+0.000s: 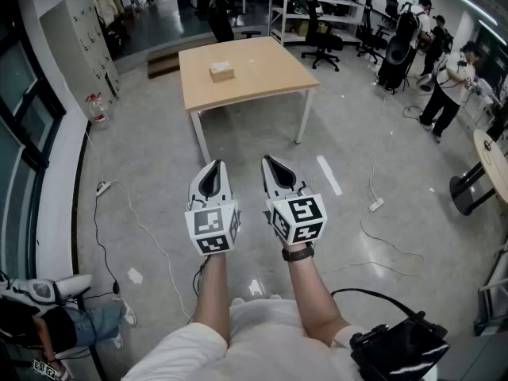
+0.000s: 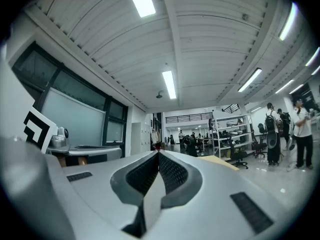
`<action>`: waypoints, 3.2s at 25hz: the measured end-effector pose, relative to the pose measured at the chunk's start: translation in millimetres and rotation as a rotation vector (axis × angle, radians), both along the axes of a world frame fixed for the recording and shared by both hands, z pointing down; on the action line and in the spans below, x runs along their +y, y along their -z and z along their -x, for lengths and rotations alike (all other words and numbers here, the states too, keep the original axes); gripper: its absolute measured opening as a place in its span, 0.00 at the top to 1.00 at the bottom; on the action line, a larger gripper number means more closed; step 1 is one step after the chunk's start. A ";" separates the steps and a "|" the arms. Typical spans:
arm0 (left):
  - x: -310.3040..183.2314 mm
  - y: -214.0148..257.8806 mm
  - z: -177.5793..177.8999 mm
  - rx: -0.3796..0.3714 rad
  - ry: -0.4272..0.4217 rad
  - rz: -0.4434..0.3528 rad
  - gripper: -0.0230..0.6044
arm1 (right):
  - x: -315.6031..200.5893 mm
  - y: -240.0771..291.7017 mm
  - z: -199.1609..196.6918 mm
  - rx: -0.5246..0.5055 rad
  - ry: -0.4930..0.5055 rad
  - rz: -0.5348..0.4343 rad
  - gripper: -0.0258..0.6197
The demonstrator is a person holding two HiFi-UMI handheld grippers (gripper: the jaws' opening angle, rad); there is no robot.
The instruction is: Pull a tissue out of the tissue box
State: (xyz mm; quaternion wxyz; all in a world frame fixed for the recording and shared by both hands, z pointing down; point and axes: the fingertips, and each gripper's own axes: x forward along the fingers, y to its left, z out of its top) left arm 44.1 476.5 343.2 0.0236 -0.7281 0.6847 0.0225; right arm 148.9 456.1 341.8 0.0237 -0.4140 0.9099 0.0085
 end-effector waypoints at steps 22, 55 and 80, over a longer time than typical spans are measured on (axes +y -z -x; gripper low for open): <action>0.1 -12.1 -68.3 0.025 0.009 -0.026 0.96 | 5.8 -16.9 -39.5 0.048 0.093 -0.039 0.96; -193.6 11.9 20.6 0.081 -0.069 -0.068 0.96 | -171.7 11.5 43.1 -0.010 0.045 -0.109 0.96; -378.8 -29.7 60.9 0.096 -0.013 0.026 0.96 | -370.7 -10.6 83.3 -0.081 0.166 -0.027 0.96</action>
